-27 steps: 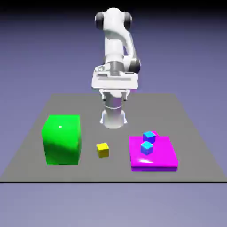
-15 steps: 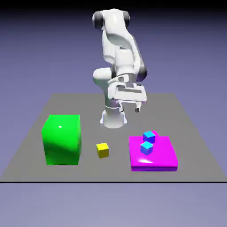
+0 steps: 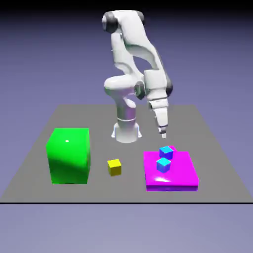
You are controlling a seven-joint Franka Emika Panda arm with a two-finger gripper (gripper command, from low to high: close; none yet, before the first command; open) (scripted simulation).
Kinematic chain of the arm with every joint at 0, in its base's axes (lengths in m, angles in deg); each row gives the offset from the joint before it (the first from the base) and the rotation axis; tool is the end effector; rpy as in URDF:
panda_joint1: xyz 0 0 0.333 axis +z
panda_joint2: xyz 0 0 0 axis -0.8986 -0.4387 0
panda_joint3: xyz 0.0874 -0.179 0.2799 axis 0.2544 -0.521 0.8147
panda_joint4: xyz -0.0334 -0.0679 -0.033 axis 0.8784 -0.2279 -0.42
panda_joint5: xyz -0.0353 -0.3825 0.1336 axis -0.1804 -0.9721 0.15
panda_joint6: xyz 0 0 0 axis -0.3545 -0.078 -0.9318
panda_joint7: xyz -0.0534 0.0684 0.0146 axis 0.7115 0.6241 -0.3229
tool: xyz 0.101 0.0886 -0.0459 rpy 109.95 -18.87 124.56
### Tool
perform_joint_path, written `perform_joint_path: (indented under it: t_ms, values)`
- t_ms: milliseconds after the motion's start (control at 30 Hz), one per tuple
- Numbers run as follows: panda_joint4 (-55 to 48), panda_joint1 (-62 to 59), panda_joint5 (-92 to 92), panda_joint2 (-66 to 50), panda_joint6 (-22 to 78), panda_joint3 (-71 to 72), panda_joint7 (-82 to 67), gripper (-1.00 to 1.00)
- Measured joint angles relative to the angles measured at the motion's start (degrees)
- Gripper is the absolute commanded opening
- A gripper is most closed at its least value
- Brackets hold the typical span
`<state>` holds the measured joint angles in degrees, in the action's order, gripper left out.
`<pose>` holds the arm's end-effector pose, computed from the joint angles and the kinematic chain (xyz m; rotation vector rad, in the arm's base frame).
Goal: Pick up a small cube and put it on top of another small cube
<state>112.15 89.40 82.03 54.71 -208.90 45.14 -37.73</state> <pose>0.3511 0.1611 0.2986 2.7215 1.3930 0.6283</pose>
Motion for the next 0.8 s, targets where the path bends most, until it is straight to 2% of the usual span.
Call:
perform_joint_path:
  t_ms: [800]
  values:
    - [4.68, 21.04, -2.00, -11.39, 3.00, -1.09, -59.80, 0.00]
